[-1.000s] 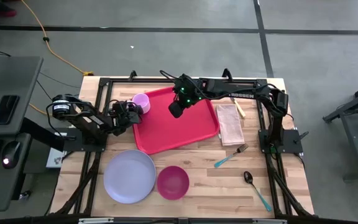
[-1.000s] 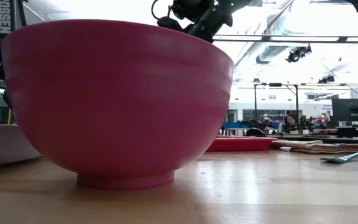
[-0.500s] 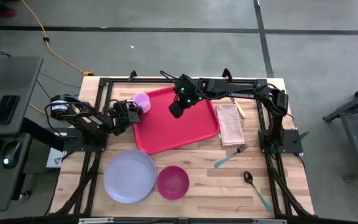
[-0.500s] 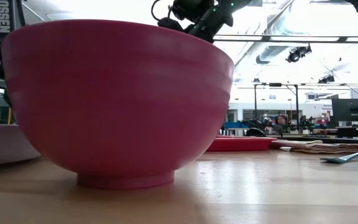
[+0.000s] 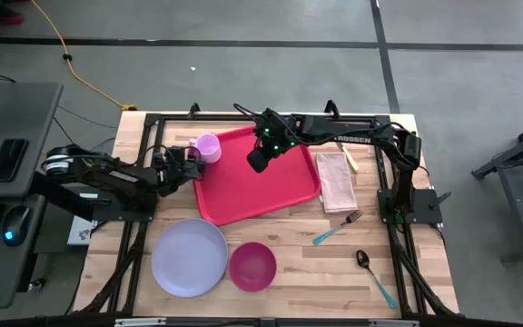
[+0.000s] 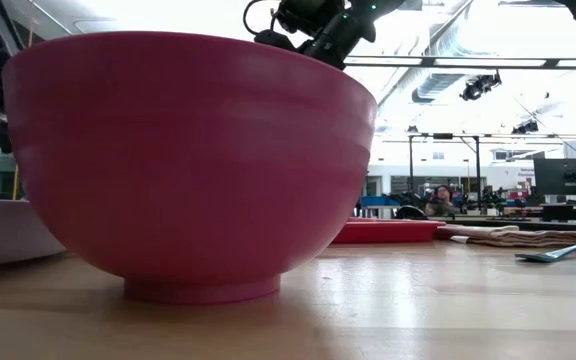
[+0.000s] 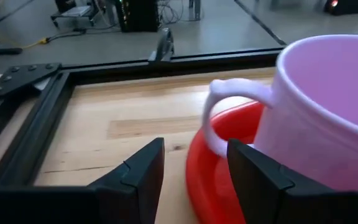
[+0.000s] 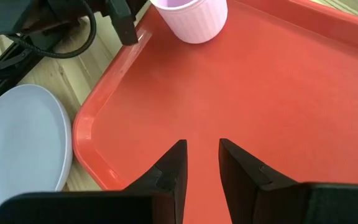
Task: Set up tray
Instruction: Put the purple plate on the red tray below the light pink mug
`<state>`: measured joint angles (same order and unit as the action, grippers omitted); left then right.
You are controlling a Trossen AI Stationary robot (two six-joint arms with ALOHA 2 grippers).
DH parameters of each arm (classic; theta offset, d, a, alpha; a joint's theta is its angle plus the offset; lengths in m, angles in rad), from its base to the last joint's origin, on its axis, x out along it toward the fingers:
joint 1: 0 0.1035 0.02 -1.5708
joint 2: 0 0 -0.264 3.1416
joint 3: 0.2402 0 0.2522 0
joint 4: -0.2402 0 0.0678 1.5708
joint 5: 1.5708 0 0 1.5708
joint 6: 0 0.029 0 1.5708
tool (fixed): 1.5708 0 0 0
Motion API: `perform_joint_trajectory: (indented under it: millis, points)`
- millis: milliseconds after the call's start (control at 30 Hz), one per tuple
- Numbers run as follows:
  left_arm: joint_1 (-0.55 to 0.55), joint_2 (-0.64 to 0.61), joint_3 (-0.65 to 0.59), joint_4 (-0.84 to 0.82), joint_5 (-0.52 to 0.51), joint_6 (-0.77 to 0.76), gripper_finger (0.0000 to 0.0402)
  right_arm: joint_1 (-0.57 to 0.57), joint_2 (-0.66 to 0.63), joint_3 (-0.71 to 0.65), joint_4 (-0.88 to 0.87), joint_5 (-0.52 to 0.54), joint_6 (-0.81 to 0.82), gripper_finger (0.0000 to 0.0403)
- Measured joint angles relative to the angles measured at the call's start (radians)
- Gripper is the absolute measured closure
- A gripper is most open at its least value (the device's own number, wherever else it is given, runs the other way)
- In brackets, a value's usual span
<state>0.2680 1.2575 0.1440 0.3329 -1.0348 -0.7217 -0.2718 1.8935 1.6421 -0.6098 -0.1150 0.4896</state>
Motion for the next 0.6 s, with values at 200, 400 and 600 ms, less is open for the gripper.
perform_joint_trajectory:
  millis: [200,400,600]
  points:
    - [0.0,-0.146,0.0,-0.174,0.006,-0.04,0.0196,0.0,0.0,0.0,0.0,0.0,0.0,0.0332]
    - [0.0,-0.32,0.0,-0.327,0.083,-0.038,0.0197,0.0,0.0,0.0,0.0,0.003,0.0,0.0332]
    - [0.0,-0.502,0.0,-0.396,0.239,0.002,0.0197,0.0,0.0,0.0,0.0,0.01,-0.021,0.0332]
